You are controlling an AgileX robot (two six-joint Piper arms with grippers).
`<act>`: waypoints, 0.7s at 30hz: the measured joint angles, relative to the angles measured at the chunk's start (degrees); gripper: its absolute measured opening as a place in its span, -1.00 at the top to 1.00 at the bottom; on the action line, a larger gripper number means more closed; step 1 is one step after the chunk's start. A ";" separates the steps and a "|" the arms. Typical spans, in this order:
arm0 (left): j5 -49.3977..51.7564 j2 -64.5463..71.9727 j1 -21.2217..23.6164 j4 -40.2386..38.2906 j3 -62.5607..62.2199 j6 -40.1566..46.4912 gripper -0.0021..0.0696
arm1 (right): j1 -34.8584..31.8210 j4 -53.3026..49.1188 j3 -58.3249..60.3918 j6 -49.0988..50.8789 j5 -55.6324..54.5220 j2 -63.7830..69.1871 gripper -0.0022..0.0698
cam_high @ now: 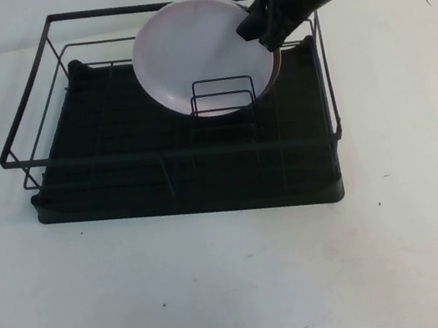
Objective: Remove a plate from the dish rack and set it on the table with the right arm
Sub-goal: Grasp the plate from the shelf
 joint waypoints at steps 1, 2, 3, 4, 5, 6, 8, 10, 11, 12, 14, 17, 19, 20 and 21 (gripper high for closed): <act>0.00 0.00 0.00 0.00 0.00 0.00 0.95 | 0.00 0.00 0.00 0.00 0.00 -0.12 0.63; 0.00 0.00 0.00 0.00 0.00 0.00 0.95 | 0.00 0.00 0.00 0.00 0.00 -0.20 0.64; 0.00 0.00 0.00 0.00 0.00 0.00 0.95 | 0.00 0.00 0.00 0.00 -0.05 -0.20 0.64; 0.00 0.00 0.00 0.00 0.00 0.00 0.95 | 0.00 0.00 0.00 0.00 -0.14 -0.20 0.64; 0.00 0.00 0.00 0.00 0.00 0.00 0.95 | 0.00 0.00 0.00 0.00 -0.18 -0.20 0.65; 0.00 0.00 0.00 0.00 0.00 0.00 0.95 | 0.00 0.00 0.00 0.00 -0.18 -0.20 0.65; 0.00 0.00 0.00 0.00 0.00 0.00 0.95 | 0.00 0.15 0.00 -0.04 -0.28 -0.20 0.65; 0.00 0.00 0.00 0.00 0.00 0.00 0.95 | -0.22 0.21 0.00 0.43 -0.32 -0.20 0.66; 0.00 0.00 0.00 0.00 0.00 0.00 0.95 | -0.36 0.31 0.00 0.79 -0.41 -0.20 0.66; 0.00 0.00 0.00 0.00 0.00 0.00 0.95 | -0.50 0.36 0.00 1.05 -0.41 -0.20 0.66; 0.00 0.00 0.00 0.00 0.00 0.00 0.95 | -0.89 0.82 0.00 1.46 -0.30 -0.20 0.67; 0.00 0.00 0.00 0.00 0.00 0.00 0.95 | -1.58 1.80 0.00 2.13 0.05 -0.20 0.67; 0.00 0.00 0.00 0.00 0.00 0.00 0.95 | -2.01 2.46 0.00 2.77 0.31 -0.20 0.67; 0.00 0.00 0.00 0.00 0.00 0.00 0.95 | -2.13 2.85 0.00 2.92 0.55 -0.25 0.67; 0.00 0.00 0.00 0.00 0.00 0.00 0.95 | -2.24 2.94 0.00 3.08 0.69 -0.35 0.67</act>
